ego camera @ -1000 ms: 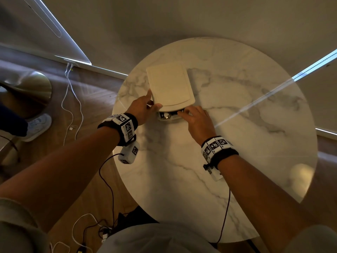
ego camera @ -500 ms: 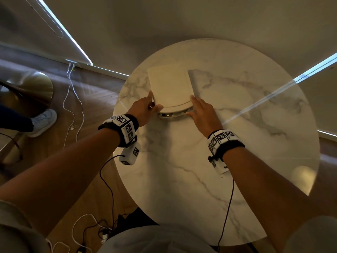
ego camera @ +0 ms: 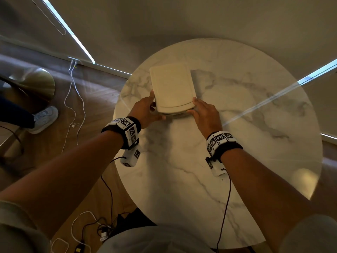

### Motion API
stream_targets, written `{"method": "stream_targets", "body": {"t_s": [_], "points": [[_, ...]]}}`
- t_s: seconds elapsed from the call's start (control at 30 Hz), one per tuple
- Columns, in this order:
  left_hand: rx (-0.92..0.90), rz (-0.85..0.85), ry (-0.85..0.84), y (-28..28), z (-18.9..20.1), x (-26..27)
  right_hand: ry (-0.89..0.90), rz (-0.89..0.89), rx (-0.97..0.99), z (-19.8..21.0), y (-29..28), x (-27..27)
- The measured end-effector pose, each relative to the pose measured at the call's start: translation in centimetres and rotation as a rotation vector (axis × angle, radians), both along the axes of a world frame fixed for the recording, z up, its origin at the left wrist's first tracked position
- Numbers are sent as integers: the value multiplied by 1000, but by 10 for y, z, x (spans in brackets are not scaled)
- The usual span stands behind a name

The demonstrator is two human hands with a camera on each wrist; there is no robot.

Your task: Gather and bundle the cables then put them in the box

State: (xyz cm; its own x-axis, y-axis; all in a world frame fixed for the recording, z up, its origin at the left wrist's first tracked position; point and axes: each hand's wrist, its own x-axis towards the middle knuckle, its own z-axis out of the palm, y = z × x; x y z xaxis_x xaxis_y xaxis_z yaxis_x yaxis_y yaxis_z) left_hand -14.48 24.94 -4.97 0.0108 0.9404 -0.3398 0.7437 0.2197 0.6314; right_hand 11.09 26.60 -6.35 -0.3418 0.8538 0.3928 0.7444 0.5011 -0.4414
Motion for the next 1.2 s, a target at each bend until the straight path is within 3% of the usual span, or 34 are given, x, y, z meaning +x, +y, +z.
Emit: {"method": "stream_targets", "body": {"t_s": [0.2,0.43,0.7,0.8,0.93,1.2], "points": [[45,-2,11,-1,-5,1,-9,54,9,-3,4,9],[65,8,2,-1,-1,4,89,63,-125,-10,16,20],[73,-2,-4,-2,-1,5,15,12,-82,-11,6,12],[41,-29,16,2,2,2,-3,40,-139,-7,4,14],[29,-52,20,-1,6,0,-14,61,-398,-1,-4,26],[-20,-37,78,-33,20,1,-96,-30,-444,22,-23,33]]}}
